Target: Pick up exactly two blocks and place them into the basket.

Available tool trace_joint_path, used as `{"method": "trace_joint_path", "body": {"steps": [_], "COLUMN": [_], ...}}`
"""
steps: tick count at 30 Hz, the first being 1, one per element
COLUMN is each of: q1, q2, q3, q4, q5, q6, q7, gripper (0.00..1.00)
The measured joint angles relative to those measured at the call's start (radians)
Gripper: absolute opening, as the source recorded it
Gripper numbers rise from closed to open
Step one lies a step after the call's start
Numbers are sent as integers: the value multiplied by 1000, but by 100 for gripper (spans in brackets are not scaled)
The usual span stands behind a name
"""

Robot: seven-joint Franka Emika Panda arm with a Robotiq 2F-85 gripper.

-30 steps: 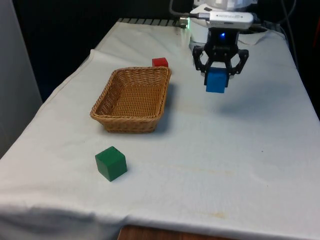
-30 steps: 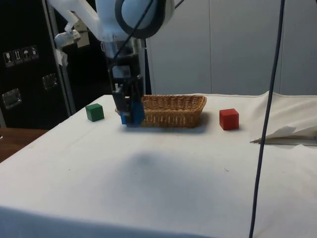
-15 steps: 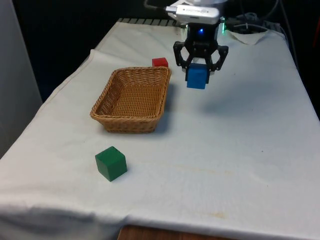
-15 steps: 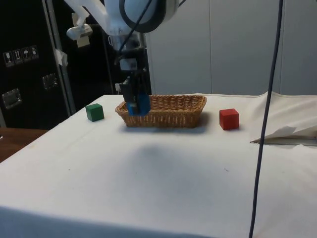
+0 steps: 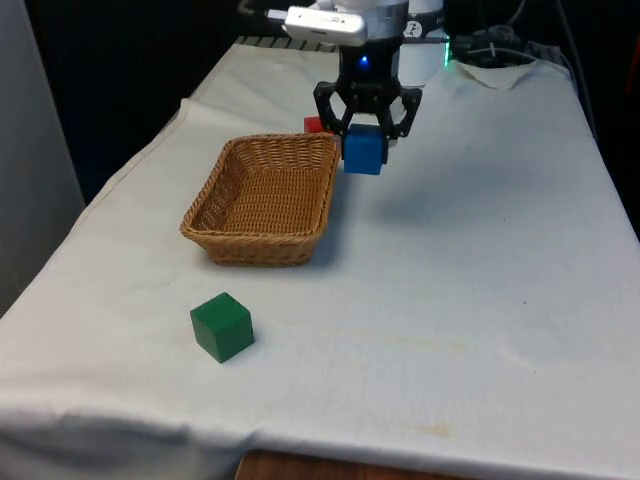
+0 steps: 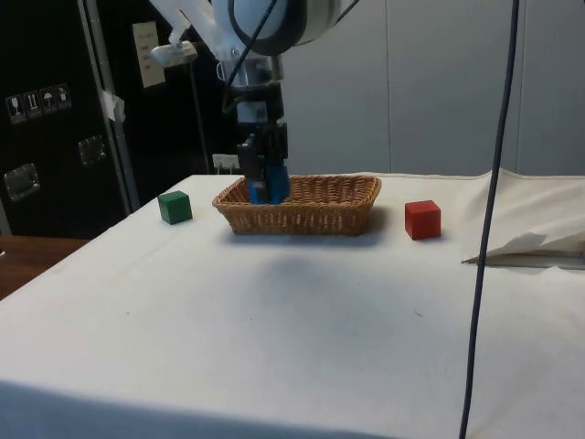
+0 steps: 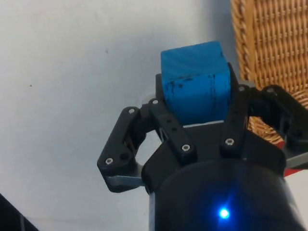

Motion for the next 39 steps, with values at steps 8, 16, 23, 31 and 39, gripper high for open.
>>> {"method": "trace_joint_path", "body": {"steps": [8, 16, 23, 31, 39], "q1": [-5, -9, -14, -19, -21], "q2": [-3, -4, -4, -4, -4], "q3": [-34, -77, -120, -168, -204], "q4": [-10, -20, -28, -41, -80], "q5": [29, 62, 100, 105, 112], "q6": [0, 1, 3, 6, 45], "q7": [-59, -133, -211, -269, -318], "gripper": [1, 1, 1, 1, 1]}}
